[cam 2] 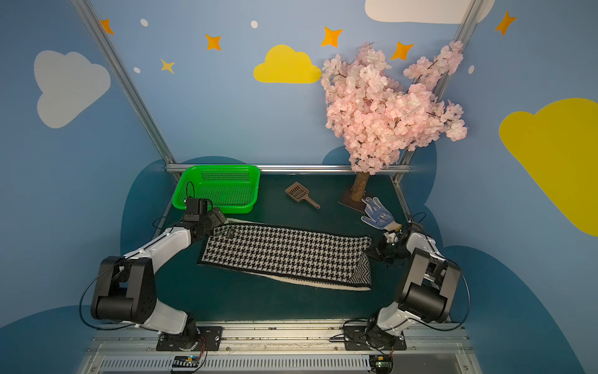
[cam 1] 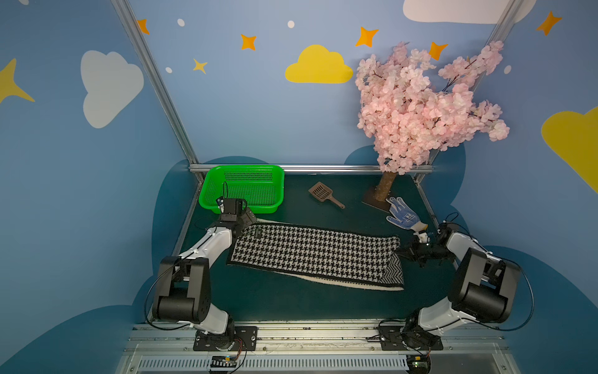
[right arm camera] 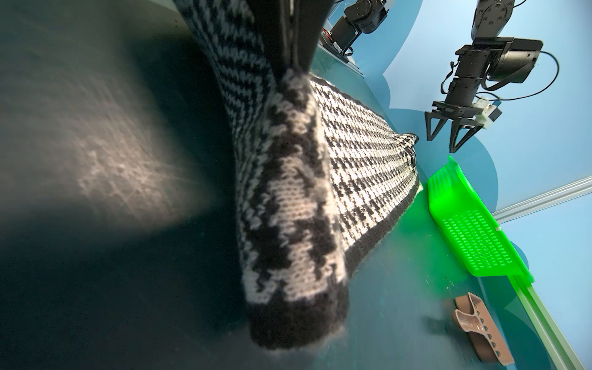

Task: Roll up the scarf and place it into the basket
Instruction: Flatten out the scarf at the center of the board.

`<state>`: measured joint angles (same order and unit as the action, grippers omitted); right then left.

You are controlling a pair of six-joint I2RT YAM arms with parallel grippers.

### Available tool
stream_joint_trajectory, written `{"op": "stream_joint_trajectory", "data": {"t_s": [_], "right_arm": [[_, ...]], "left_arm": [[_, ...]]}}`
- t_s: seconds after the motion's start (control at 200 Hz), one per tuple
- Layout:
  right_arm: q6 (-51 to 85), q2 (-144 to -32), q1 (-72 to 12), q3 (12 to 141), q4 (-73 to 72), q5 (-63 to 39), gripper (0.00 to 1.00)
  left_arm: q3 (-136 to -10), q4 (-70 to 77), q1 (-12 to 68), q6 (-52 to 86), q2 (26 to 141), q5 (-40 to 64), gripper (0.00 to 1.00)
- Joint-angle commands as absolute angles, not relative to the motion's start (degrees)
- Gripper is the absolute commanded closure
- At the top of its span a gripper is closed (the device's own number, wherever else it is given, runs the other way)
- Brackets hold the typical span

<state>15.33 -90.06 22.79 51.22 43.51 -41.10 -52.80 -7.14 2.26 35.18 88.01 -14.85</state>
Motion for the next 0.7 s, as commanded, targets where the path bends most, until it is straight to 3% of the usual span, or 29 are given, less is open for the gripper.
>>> {"op": "stream_joint_trajectory", "data": {"t_s": [0.0, 0.285, 0.466, 0.656, 0.696], "right_arm": [[14.8, -88.9, 22.6, 52.3, 44.6, -41.3, 1.0], [14.1, -87.9, 22.6, 52.5, 45.9, -40.6, 1.0], [14.2, -89.1, 22.9, 54.4, 47.2, -38.0, 1.0], [14.0, -88.7, 23.0, 56.4, 49.9, -32.0, 1.0], [14.0, -88.0, 22.9, 56.5, 50.2, -29.4, 1.0]], "left_arm": [[-55.4, -10.9, 0.8, 35.3, 92.4, -15.7, 0.01], [-61.5, -14.7, 0.0, 34.0, 102.5, -11.2, 0.07], [-61.4, -15.3, 0.3, 35.4, 105.2, -8.1, 0.19], [-60.3, -14.8, 0.8, 37.6, 105.2, -5.6, 0.49], [-59.9, -14.0, 1.2, 37.7, 105.0, -4.7, 0.64]]}}
